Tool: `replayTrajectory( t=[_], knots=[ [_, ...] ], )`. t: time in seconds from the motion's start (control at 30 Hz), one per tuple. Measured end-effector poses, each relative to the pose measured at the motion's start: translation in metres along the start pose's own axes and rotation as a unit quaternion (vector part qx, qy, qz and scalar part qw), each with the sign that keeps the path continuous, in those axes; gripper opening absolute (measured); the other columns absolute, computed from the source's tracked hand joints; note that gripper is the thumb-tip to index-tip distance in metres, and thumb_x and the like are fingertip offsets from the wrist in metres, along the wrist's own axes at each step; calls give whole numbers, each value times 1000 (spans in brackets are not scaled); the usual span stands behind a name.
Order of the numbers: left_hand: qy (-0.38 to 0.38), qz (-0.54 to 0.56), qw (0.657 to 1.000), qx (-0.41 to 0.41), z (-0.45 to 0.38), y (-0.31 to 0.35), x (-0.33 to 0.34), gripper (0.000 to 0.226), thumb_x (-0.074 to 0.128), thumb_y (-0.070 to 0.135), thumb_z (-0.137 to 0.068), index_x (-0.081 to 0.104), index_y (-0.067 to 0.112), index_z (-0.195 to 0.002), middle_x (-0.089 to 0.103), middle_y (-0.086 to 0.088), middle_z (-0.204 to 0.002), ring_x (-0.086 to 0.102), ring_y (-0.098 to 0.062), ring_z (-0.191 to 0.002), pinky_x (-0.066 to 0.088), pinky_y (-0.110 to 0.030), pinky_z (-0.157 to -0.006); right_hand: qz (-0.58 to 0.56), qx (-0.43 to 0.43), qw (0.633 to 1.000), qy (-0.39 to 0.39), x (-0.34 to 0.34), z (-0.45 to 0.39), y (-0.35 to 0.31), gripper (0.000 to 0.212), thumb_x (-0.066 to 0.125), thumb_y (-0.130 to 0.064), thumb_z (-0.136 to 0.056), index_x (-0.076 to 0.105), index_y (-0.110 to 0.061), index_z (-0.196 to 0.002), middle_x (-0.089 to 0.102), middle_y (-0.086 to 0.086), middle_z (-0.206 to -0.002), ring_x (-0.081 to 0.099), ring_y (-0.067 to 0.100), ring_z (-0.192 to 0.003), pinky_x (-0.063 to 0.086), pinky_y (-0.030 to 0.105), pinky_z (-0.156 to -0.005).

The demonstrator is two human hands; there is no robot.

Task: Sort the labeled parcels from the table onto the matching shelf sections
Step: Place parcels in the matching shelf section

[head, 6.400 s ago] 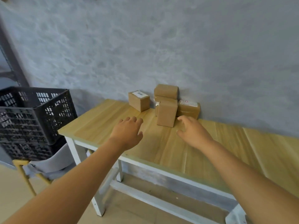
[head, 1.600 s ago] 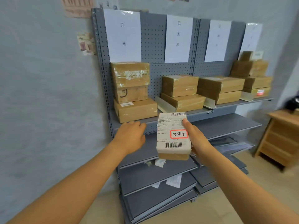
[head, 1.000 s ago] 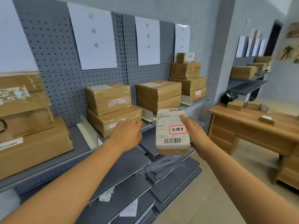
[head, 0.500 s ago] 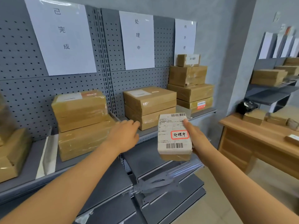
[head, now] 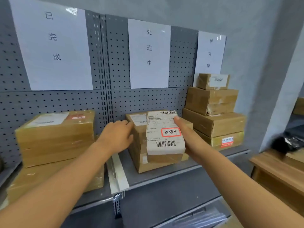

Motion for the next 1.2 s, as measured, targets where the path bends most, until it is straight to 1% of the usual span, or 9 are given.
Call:
replayTrajectory(
  t=[0.27, 0.53, 0.63, 0.7, 0.77, 0.83, 0.9, 1.03, 1.2],
  knots=[
    [-12, -13, 998, -65, -38, -19, 21, 37, 46, 37, -97, 52, 20, -129, 62, -1, -112, 59, -22, -106, 49, -37, -85, 13, 5, 998, -57, -12, -104, -32, 55, 38, -69, -94, 71, -28, -112, 77, 3, -109, 70, 27, -108, 50, 51, -103],
    [-36, -35, 983, -176, -27, -46, 38, 33, 46, 37, -97, 51, 20, -125, 60, -1, -111, 58, -23, -106, 45, -37, -83, 33, 25, 989, -144, 49, -205, -21, 63, 39, -73, -91, 73, -22, -109, 76, 7, -107, 68, 32, -108, 52, 48, -99],
    [-35, -33, 973, -226, -19, -56, 40, 31, 45, 39, -98, 51, 23, -124, 60, 1, -113, 58, -22, -106, 45, -36, -83, 15, 35, 989, -142, 54, -234, -16, 60, 42, -71, -92, 70, -20, -104, 74, 5, -94, 70, 25, -84, 60, 35, -68],
    [-40, -21, 966, -254, -13, -59, 43, 36, 45, 39, -98, 49, 25, -130, 59, 1, -117, 57, -22, -109, 48, -37, -86, 17, 34, 990, -134, 54, -248, -14, 58, 40, -71, -92, 68, -21, -102, 69, 5, -87, 66, 21, -74, 54, 27, -52],
    [-38, -17, 960, -276, -8, -61, 45, 37, 45, 41, -98, 49, 25, -131, 59, 1, -117, 57, -21, -108, 51, -38, -85, 42, 16, 990, -132, 57, -257, -11, 60, 38, -73, -91, 70, -23, -101, 71, 5, -93, 67, 22, -80, 55, 29, -60],
    [-39, -20, 956, -289, -5, -60, 46, 35, 45, 41, -98, 49, 25, -129, 59, 1, -113, 57, -21, -105, 51, -38, -82, 58, -6, 989, -135, 60, -263, -8, 66, 38, -76, -88, 70, -22, -109, 73, 7, -107, 67, 27, -98, 54, 40, -88],
    [-35, -24, 954, -296, -2, -56, 48, 35, 45, 42, -98, 48, 26, -129, 59, 2, -112, 57, -20, -103, 51, -36, -80, 63, -24, 988, -136, 61, -262, -5, 76, 36, -80, -86, 66, -19, -120, 71, 7, -115, 64, 28, -108, 48, 46, -102],
    [-26, -31, 952, -305, 7, -46, 46, 37, 46, 41, -98, 47, 28, -133, 59, 4, -112, 57, -18, -102, 42, -28, -72, 88, -76, 989, -95, 53, -258, -7, 78, 28, -82, -86, 67, -21, -115, 73, -1, -107, 65, 20, -99, 49, 37, -87],
    [-44, -22, 939, -339, 28, -28, 37, 40, 47, 39, -98, 47, 26, -135, 59, 3, -118, 58, -19, -106, 50, -35, -82, 112, -79, 989, -61, 47, -262, -11, 73, 29, -79, -89, 67, -18, -99, 69, 4, -103, 62, 21, -88, 43, 33, -70]
  ],
)
Point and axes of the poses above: each hand's wrist, its own z-axis away from the middle knuckle, its own x-axis out of the palm, y = z × x, the point moved 7 cm from there along -z, towards the middle knuckle
